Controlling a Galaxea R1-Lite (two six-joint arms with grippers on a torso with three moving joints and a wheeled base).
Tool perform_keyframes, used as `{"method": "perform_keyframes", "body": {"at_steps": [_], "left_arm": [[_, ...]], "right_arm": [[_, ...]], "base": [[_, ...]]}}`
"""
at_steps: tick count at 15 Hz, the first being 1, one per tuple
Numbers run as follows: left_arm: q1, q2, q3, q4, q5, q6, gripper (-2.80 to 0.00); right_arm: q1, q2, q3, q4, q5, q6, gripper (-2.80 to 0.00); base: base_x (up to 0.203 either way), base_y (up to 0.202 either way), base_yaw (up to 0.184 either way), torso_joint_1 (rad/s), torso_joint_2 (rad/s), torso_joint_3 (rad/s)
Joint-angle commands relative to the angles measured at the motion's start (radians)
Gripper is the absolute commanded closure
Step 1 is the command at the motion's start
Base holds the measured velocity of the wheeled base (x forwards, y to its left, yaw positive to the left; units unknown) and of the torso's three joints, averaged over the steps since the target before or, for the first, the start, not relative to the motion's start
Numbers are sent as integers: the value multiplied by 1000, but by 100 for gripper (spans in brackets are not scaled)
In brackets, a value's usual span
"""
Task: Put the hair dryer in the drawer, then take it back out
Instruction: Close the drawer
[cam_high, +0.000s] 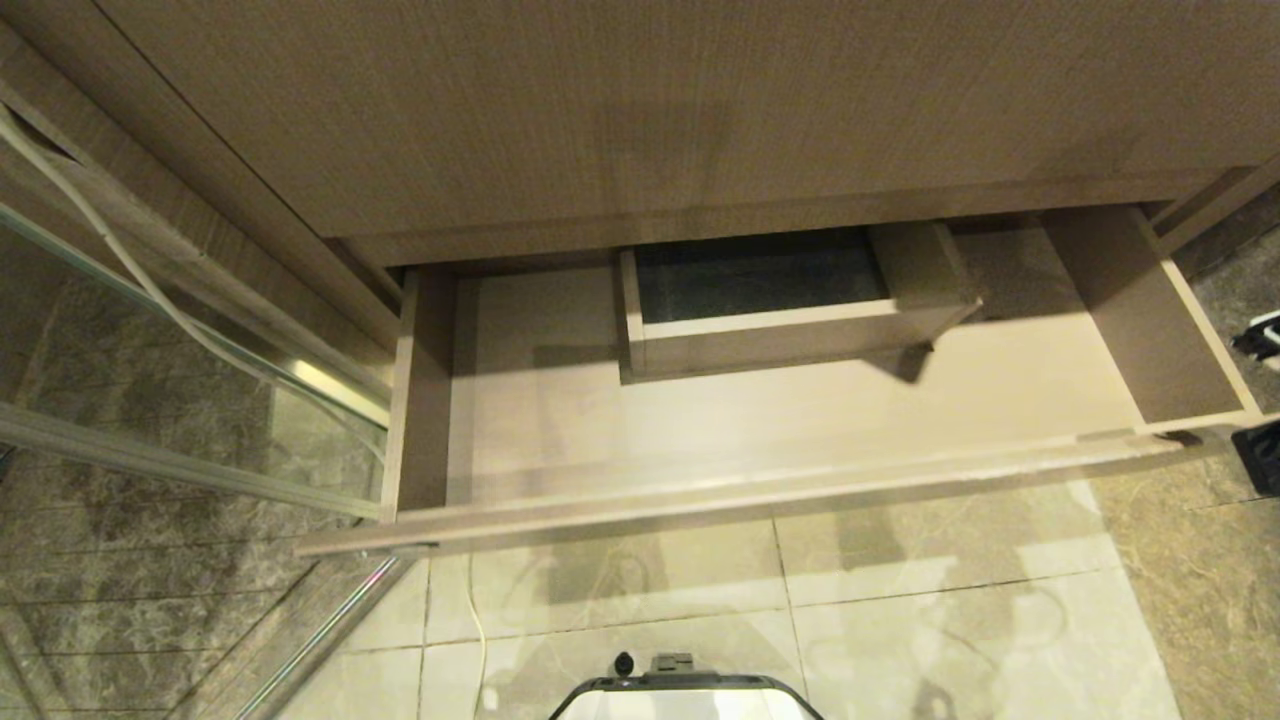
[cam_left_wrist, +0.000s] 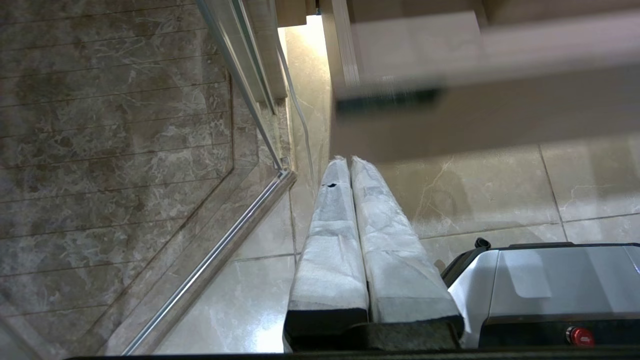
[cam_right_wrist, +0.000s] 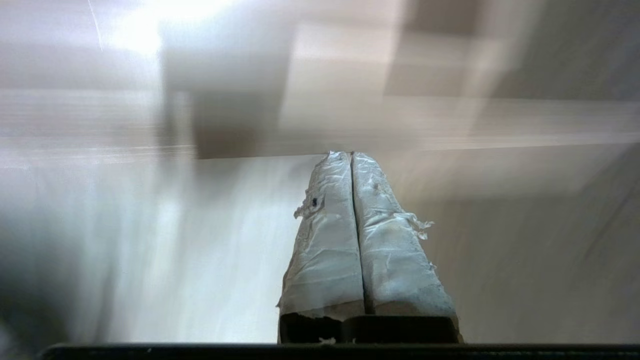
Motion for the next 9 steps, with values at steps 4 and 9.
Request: {"method": "perform_keyframes", "body": {"at_steps": [4, 9], "left_arm": [[0, 0, 0, 0, 0, 0, 0], [0, 0, 2, 0, 1, 0, 0]], "right_arm": [[62, -13, -37, -425, 78, 115, 0], [34, -206, 73, -205, 79, 113, 0]], "base": [[0, 0, 0, 0, 0, 0], [0, 0, 0, 0, 0, 0]]}}
